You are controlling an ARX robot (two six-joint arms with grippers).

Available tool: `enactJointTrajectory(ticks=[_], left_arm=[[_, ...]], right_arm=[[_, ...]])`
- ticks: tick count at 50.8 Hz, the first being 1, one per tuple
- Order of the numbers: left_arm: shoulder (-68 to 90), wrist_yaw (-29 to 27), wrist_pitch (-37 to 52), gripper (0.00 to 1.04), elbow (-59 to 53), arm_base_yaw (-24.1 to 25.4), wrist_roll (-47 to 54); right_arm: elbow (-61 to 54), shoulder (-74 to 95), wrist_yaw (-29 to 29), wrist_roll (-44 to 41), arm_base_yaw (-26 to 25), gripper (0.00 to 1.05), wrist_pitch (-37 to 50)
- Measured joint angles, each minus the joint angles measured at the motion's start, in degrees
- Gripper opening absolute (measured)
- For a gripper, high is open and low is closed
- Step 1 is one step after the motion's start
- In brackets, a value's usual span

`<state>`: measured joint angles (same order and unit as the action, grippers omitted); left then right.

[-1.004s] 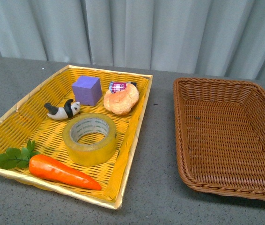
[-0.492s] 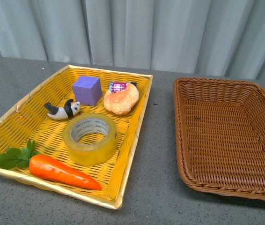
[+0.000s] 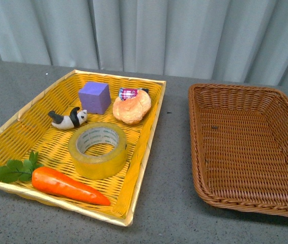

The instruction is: Move tape to another basket

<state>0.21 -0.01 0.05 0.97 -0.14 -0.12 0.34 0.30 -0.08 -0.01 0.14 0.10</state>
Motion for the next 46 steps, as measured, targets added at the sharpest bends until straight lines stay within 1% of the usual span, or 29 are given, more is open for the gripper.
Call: enactJointTrajectory(ticks=[46], left_arm=[[0.0, 0.0, 0.0, 0.98, 0.0, 0.0, 0.0]], right_arm=[[0.0, 0.0, 0.0, 0.0, 0.0, 0.96, 0.0]])
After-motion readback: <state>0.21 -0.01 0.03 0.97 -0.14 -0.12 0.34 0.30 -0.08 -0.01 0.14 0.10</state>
